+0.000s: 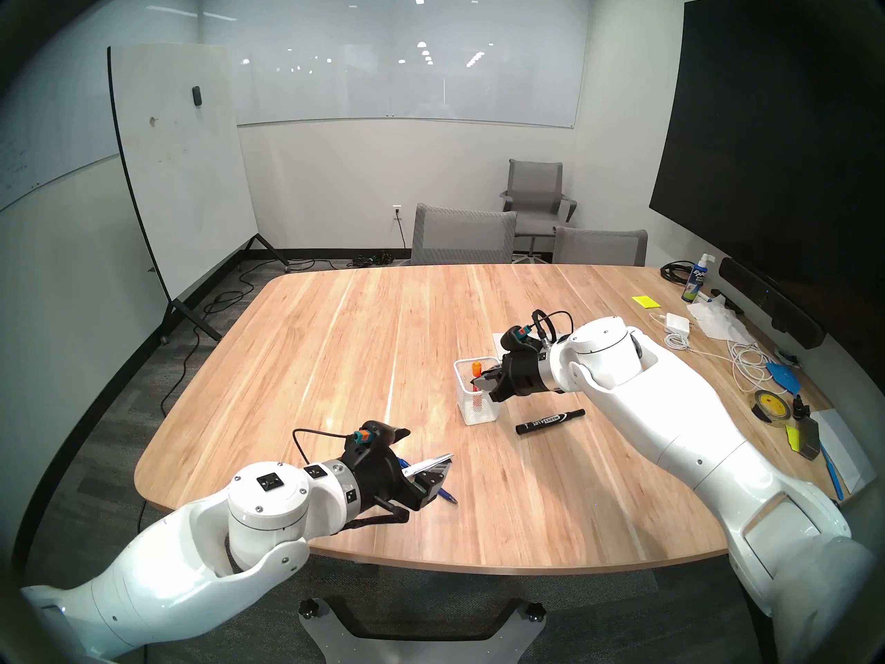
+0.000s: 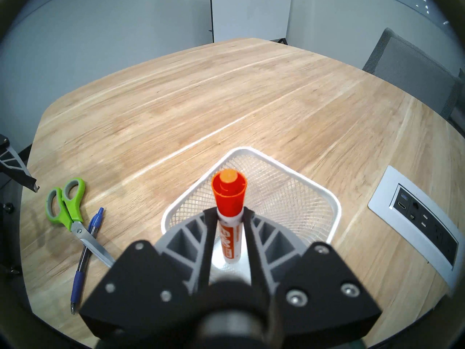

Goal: Place the pen, the marker, and the scissors into the pen holder

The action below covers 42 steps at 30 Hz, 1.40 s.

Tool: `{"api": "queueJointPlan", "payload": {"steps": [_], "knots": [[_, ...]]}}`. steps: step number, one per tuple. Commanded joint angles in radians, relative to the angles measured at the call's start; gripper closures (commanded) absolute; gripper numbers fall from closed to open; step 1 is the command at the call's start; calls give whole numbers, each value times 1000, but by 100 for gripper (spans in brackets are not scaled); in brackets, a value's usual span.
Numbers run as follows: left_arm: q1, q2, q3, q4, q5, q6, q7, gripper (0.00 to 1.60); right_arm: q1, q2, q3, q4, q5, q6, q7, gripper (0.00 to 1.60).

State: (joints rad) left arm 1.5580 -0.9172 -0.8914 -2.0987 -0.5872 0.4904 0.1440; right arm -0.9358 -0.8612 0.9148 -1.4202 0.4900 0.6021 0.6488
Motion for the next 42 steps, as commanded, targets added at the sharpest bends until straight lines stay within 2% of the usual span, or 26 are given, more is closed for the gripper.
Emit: {"api": "queueJointPlan", "payload": {"steps": [1,9,10,11,12,13,17,42], "knots": [[-2,-4,-2,-16,1,-7,1,0,23,-1,14,-4,0,2,-3,89],[-2,-4,-2,-16,1,-7,1,0,27,-2,14,-3,-2,4,0,80],[-2,-4,-2,-16,1,-7,1,0,27,-2,15,-3,-2,5,0,70],[-2,-4,-2,-16,1,-7,1,0,27,-2,15,-2,-3,5,0,70],[-2,-4,-2,-16,1,-7,1,0,27,-3,15,-2,-2,5,0,49],[-2,-4,-2,-16,1,-7,1,0,27,-3,16,-2,-3,5,0,39],[-2,-4,-2,-16,1,-7,1,0,27,-4,17,-2,-3,5,0,24],[-2,-4,-2,-15,1,-7,0,0,39,0,42,-2,7,13,14,18]]}}
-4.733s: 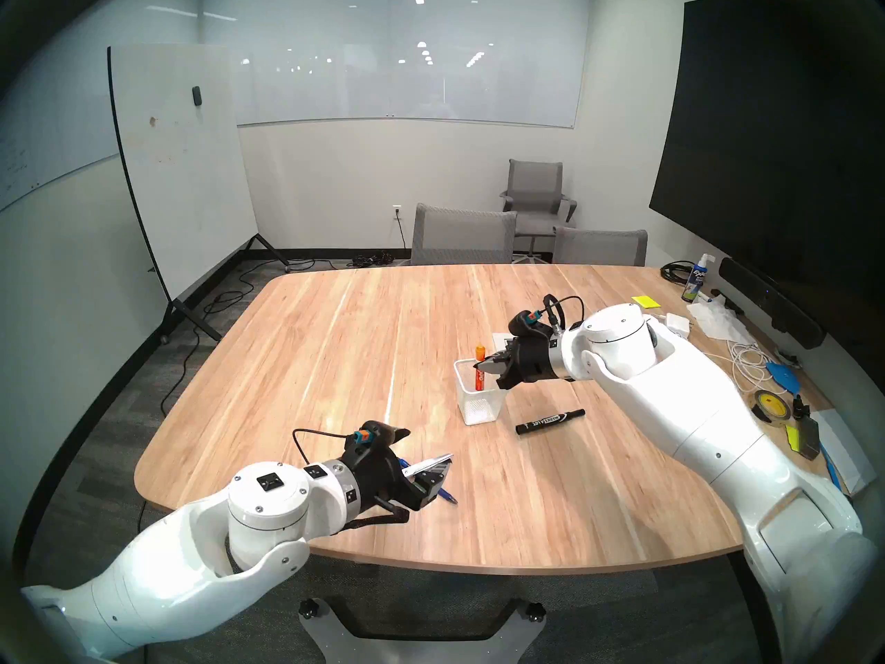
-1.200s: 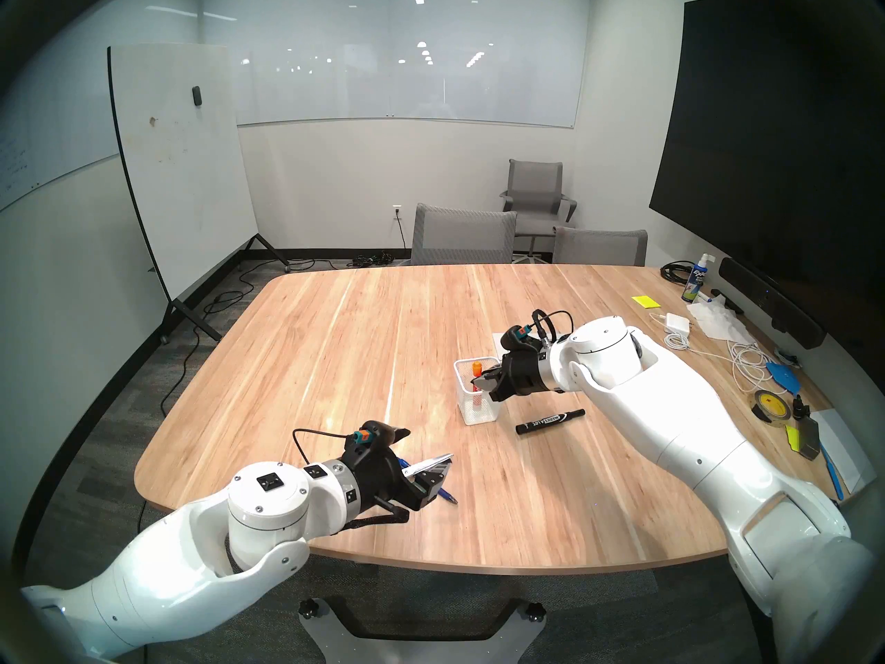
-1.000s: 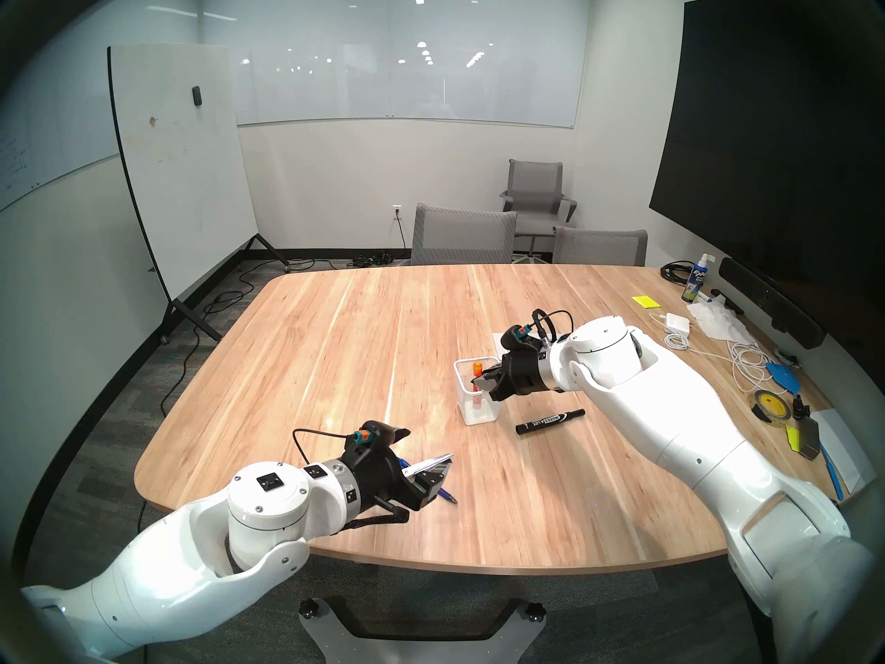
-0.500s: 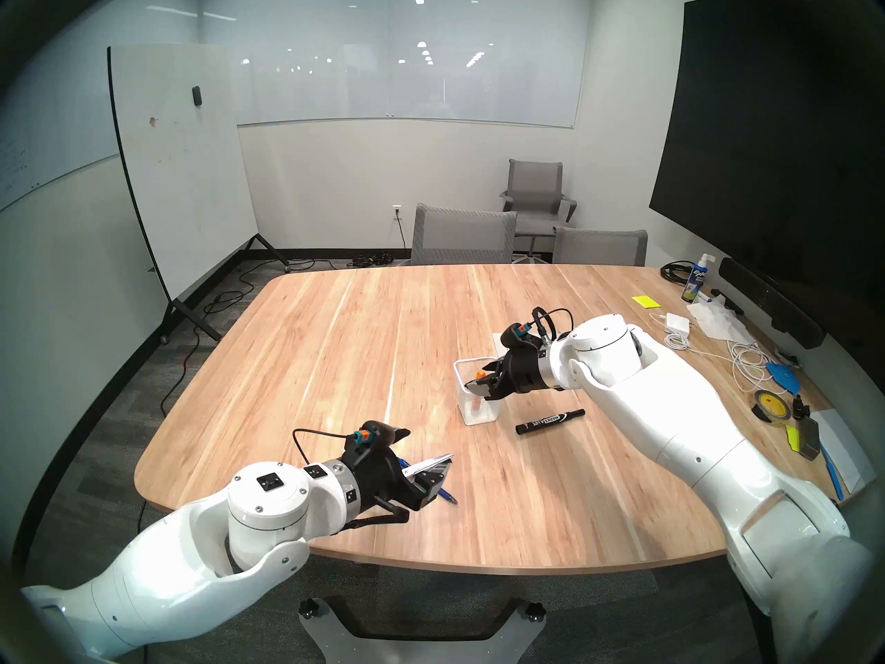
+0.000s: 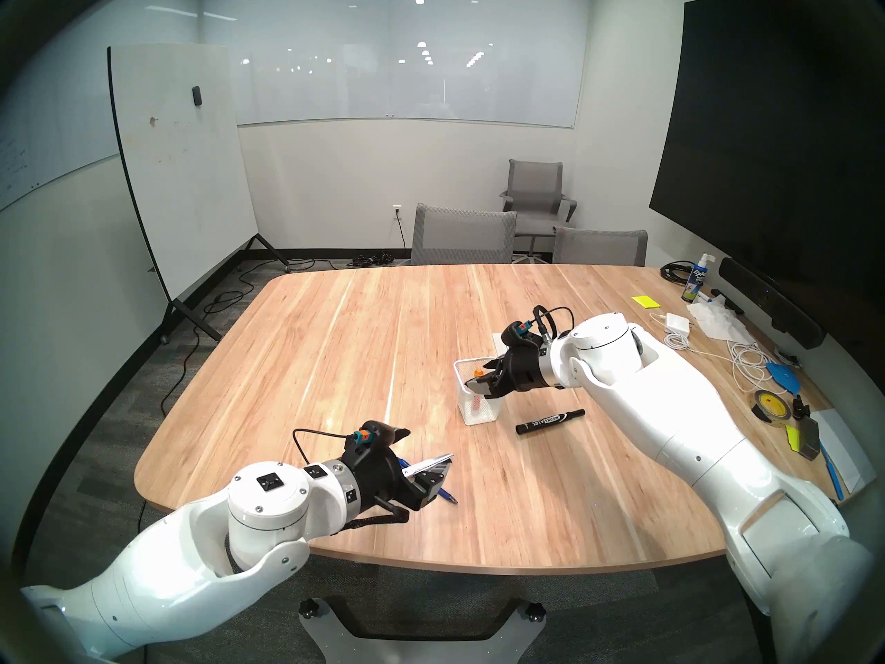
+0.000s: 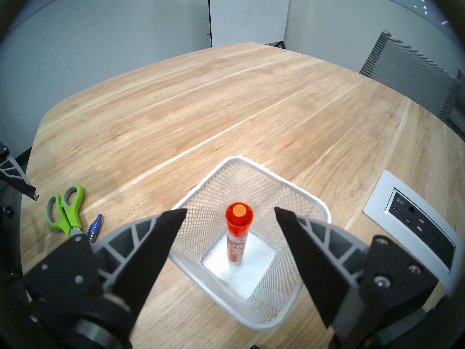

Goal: Place the pen, the marker, and the scissors into the pen holder

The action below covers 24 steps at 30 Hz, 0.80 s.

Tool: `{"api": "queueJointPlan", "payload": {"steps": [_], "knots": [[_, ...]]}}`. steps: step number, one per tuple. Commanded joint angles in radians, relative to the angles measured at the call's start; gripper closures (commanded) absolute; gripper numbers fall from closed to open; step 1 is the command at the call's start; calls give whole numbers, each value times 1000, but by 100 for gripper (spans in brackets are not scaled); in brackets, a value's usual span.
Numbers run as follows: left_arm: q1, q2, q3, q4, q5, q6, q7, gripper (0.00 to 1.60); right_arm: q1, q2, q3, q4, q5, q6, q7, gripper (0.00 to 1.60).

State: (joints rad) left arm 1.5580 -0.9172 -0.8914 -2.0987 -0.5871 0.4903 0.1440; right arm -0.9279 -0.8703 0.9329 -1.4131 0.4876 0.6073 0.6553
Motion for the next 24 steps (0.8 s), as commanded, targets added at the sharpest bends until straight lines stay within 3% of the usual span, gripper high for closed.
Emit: {"api": "queueJointPlan", "payload": {"steps": [1,17,24], "knots": [[-2,-4,-2,-15,1,-7,0,0,34,12,27,-9,11,9,11,18],[-3,-4,-2,-15,1,-6,0,0,68,74,95,-11,50,36,100,16],[-3,-4,-2,-15,1,-6,0,0,75,142,112,-7,47,31,170,19]]}}
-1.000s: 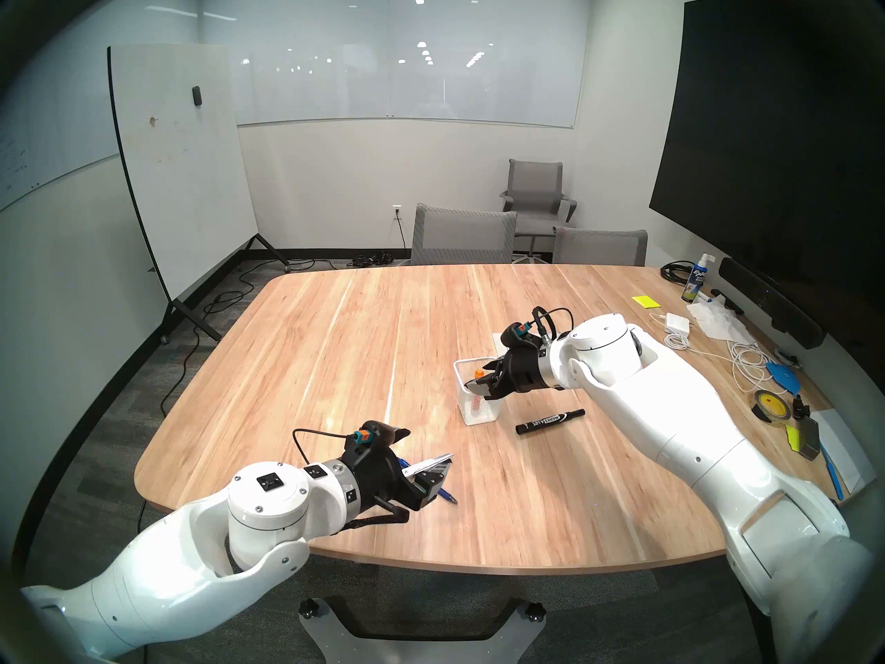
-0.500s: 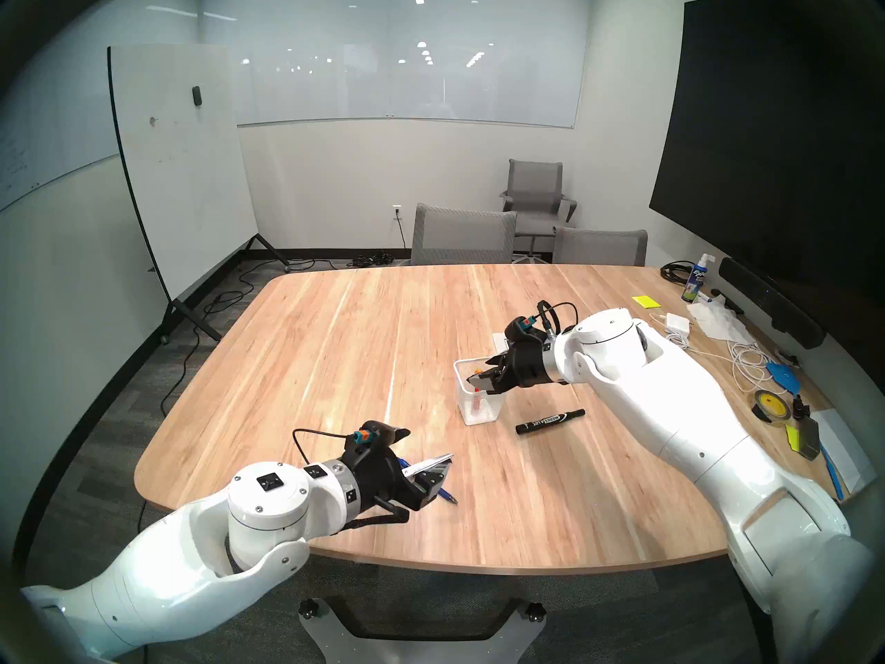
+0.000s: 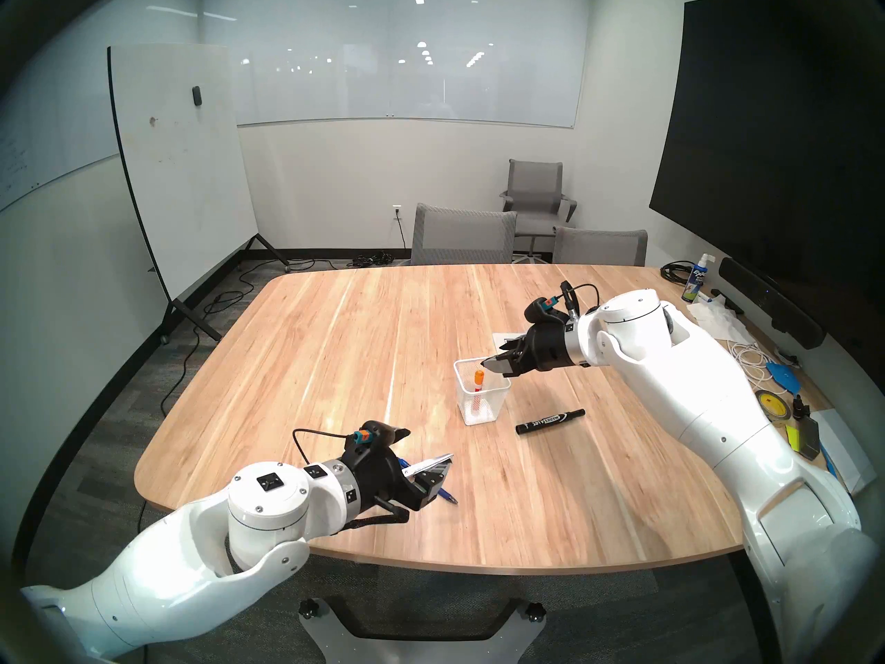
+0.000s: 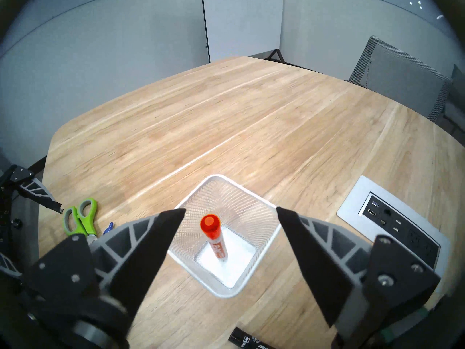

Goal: Place the pen, the marker, and the scissors into the pen holder

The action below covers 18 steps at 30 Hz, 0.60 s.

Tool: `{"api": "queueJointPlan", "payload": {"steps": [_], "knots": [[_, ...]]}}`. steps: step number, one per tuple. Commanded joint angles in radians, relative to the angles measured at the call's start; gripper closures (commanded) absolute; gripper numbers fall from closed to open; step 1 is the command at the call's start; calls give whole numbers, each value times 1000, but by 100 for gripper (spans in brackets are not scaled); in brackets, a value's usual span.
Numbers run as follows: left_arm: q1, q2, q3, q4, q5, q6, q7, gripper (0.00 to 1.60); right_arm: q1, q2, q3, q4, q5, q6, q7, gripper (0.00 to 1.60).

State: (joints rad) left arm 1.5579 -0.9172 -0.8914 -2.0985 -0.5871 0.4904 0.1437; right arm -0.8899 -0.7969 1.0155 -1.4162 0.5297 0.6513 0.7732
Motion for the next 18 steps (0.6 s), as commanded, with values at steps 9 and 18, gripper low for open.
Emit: {"api": "queueJointPlan", "payload": {"steps": [9,18], "knots": [[-3,-4,-2,-15,1,-6,0,0,79,108,0,88,-49,-82,146,17],[-3,-4,-2,-15,0,-6,0,0,109,189,-20,127,-112,-198,316,14]]}}
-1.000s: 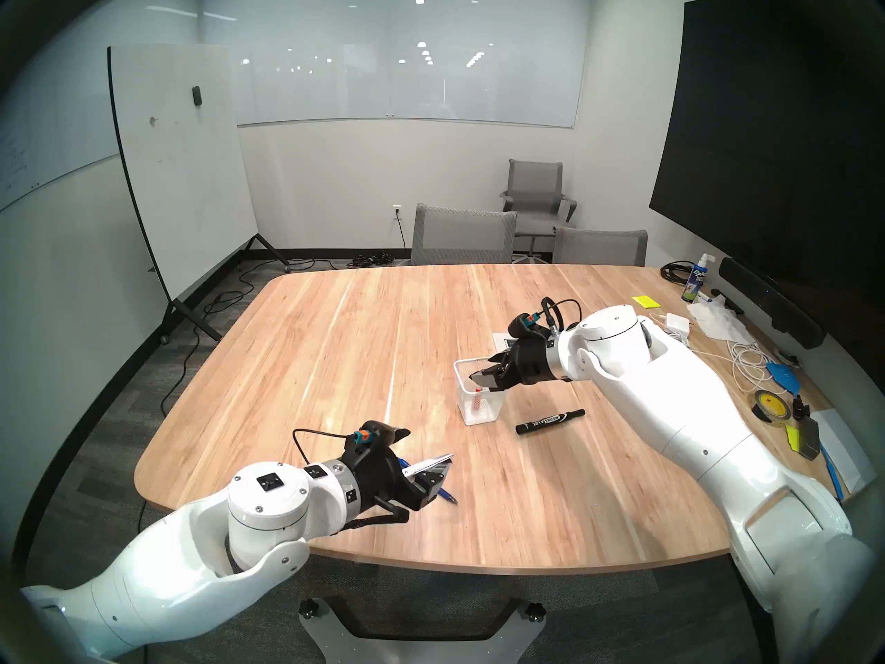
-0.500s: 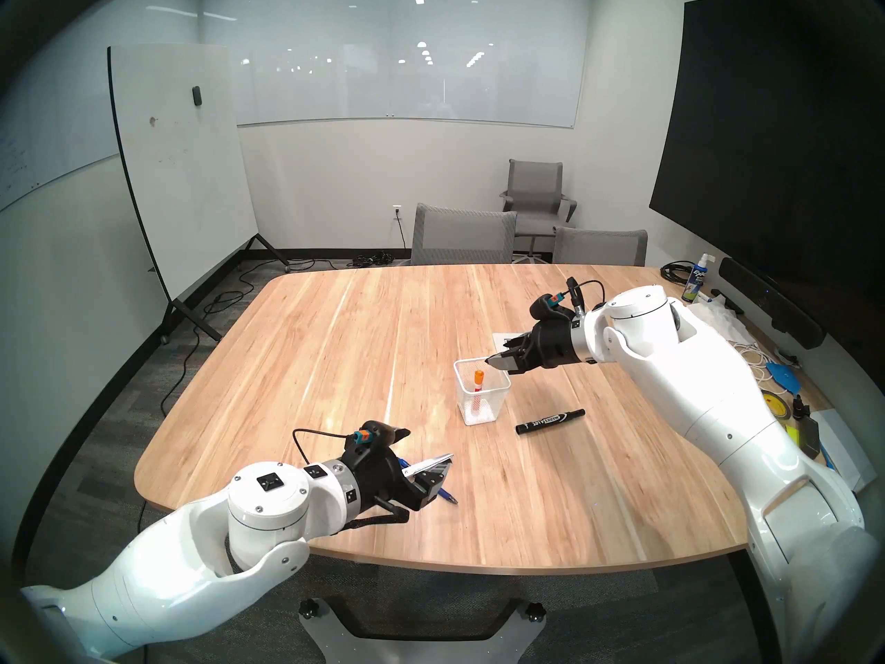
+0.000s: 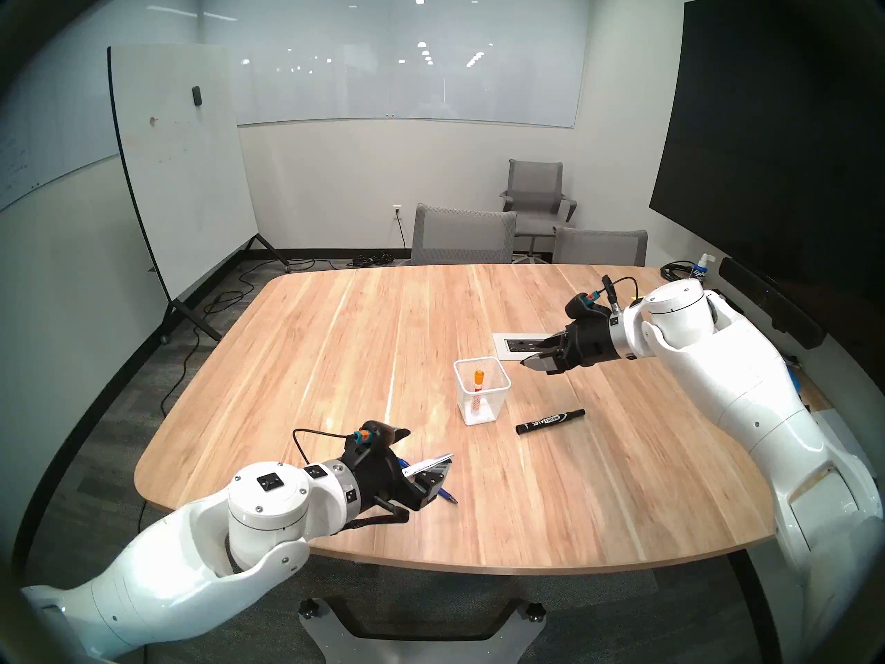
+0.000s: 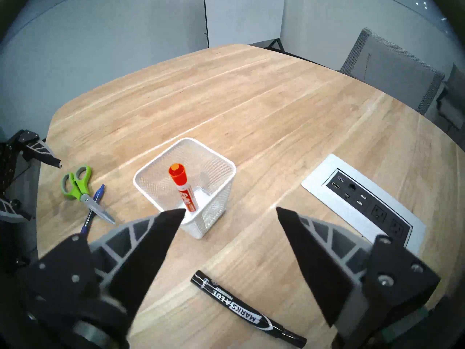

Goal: Place the pen, the marker, and the scissors into the pen holder

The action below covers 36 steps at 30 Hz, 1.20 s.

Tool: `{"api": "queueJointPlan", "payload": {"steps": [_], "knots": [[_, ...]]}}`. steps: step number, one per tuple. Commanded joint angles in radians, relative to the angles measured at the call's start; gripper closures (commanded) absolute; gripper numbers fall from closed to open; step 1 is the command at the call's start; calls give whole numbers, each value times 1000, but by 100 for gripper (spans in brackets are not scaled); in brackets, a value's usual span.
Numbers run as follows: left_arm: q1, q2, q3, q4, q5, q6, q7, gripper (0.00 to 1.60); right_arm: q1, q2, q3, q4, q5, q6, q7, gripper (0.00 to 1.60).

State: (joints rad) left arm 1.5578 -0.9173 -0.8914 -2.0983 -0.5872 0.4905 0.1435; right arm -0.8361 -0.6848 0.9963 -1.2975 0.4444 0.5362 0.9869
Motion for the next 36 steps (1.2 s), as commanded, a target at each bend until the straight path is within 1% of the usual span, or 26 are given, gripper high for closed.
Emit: {"api": "queueJointPlan", "payload": {"steps": [1,5,6,9,10,11,12,13,14,15,16,17,18,19,20,23,27,29,30,33,36], "knots": [[-3,-4,-2,-15,0,-6,0,0,58,85,-5,12,-33,-97,119,14],[-3,-4,-2,-15,1,-6,0,0,81,94,-22,56,-80,-180,191,13],[-3,-4,-2,-15,1,-6,0,0,89,93,-27,70,-88,-188,209,8],[-3,-4,-2,-15,1,-6,0,0,124,80,-43,127,-125,-233,254,5],[-3,-4,-2,-15,1,-6,0,0,124,80,-43,127,-125,-233,254,5],[-3,-4,-2,-15,1,-6,0,0,136,73,-49,147,-138,-245,266,8],[-3,-4,-2,-15,1,-6,0,0,148,68,-58,165,-156,-259,276,8],[-3,-4,-2,-15,1,-6,0,0,169,56,-74,198,-188,-289,296,10],[-3,-4,-2,-15,1,-6,0,0,172,50,-75,211,-201,-301,305,13],[-3,-4,-2,-15,1,-6,0,0,172,50,-75,211,-201,-301,305,13],[-3,-4,-2,-15,1,-6,0,0,187,42,-87,229,-217,-314,320,13],[-3,-4,-2,-15,1,-6,0,0,194,36,-91,242,-229,-322,328,12],[-3,-4,-2,-15,1,-6,0,0,213,21,-102,269,-258,-340,353,8],[-3,-4,-2,-15,1,-6,0,0,221,15,-112,280,-277,-353,361,4],[-3,-4,-2,-15,1,-6,0,0,233,9,-125,295,-286,-362,369,0],[-3,-4,-2,-15,1,-6,0,0,242,-2,-138,310,-307,-376,384,0],[-3,-4,-2,-15,1,-7,0,0,268,-36,-172,349,-361,-405,415,0],[-3,-4,-2,-15,1,-7,0,0,271,-41,-175,356,-366,-408,418,0],[-3,-4,-2,-15,1,-7,0,0,279,-55,-187,370,-384,-415,423,0],[-3,-4,-2,-16,1,-7,1,0,291,-75,-200,393,-405,-424,431,0],[-3,-4,-2,-16,1,-7,1,0,295,-88,-206,406,-415,-430,431,0]]}}
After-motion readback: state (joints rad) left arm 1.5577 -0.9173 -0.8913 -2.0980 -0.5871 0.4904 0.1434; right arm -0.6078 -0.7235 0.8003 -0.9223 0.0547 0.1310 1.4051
